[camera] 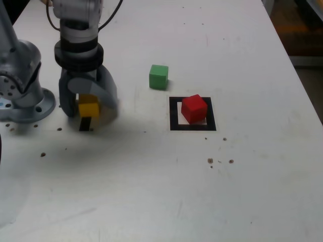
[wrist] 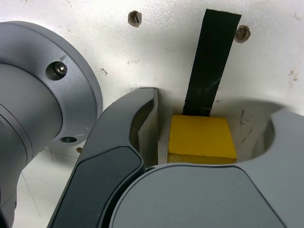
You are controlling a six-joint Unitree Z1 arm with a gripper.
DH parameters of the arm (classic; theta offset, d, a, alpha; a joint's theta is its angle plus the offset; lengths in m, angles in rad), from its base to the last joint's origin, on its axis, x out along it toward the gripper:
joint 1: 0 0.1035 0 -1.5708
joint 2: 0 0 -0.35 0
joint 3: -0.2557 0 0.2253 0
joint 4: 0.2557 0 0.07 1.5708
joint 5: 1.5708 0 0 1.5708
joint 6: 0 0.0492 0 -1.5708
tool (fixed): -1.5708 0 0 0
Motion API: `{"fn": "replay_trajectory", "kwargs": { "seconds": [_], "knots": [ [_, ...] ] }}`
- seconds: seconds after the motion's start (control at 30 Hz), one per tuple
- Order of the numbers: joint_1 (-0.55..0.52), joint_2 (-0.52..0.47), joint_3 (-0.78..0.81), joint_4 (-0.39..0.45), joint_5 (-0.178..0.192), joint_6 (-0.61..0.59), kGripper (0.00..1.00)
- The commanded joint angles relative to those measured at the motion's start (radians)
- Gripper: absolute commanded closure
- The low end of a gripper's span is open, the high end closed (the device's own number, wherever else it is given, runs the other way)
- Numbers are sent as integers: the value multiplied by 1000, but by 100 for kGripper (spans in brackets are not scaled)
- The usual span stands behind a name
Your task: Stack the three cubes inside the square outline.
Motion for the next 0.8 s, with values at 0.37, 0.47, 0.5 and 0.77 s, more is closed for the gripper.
{"fn": "replay_trajectory", "kwargs": {
  "seconds": [0.37,0.47,0.5,0.77],
  "knots": [
    [-2,-36,-97,136,61,-13,80],
    [-2,-37,-151,192,77,-17,81],
    [-2,-37,-166,203,80,-17,81],
    [-12,-25,-315,274,107,-17,81]
  ]
}}
